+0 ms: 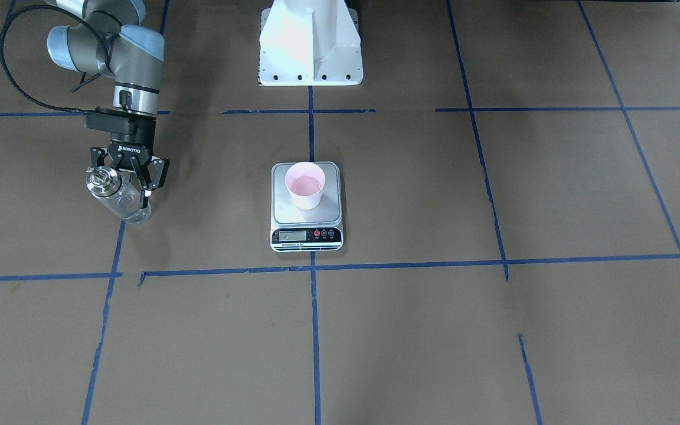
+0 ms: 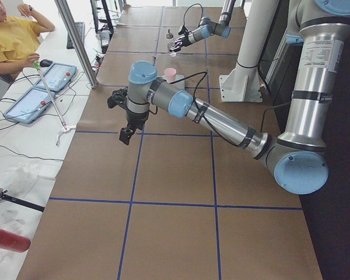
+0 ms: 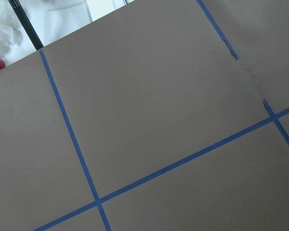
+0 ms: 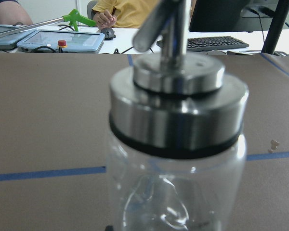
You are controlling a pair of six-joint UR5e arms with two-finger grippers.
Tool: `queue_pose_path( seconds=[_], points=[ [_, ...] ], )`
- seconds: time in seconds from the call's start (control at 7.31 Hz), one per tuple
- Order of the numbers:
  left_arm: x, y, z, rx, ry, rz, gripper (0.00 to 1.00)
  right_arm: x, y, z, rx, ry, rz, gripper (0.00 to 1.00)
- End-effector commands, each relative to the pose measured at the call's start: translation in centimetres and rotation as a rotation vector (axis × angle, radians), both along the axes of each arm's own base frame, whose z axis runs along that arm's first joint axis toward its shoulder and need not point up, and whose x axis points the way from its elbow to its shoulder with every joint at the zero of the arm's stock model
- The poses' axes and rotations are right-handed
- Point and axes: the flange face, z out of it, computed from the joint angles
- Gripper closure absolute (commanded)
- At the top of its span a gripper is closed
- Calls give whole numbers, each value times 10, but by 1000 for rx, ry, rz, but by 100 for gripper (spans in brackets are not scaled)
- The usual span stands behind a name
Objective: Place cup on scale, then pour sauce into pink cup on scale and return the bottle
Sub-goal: 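Lower the bottle with the right gripper onto the table and release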
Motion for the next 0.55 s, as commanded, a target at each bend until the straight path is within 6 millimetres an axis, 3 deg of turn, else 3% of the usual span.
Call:
queue_pose_path(
  seconds=[0.0, 0.14, 0.27, 0.41],
  points=[
    [0, 0, 1, 0, 0, 1, 0, 0, 0, 0, -1, 0, -1, 81],
    [0, 0, 0, 1, 0, 1, 0, 0, 0, 0, -1, -1, -1, 79],
    [0, 0, 0, 0, 0, 0, 0, 0, 0, 0, -1, -1, -1, 64],
    [0, 0, 0, 1, 0, 1, 0, 0, 0, 1, -1, -1, 1, 1]
  ],
)
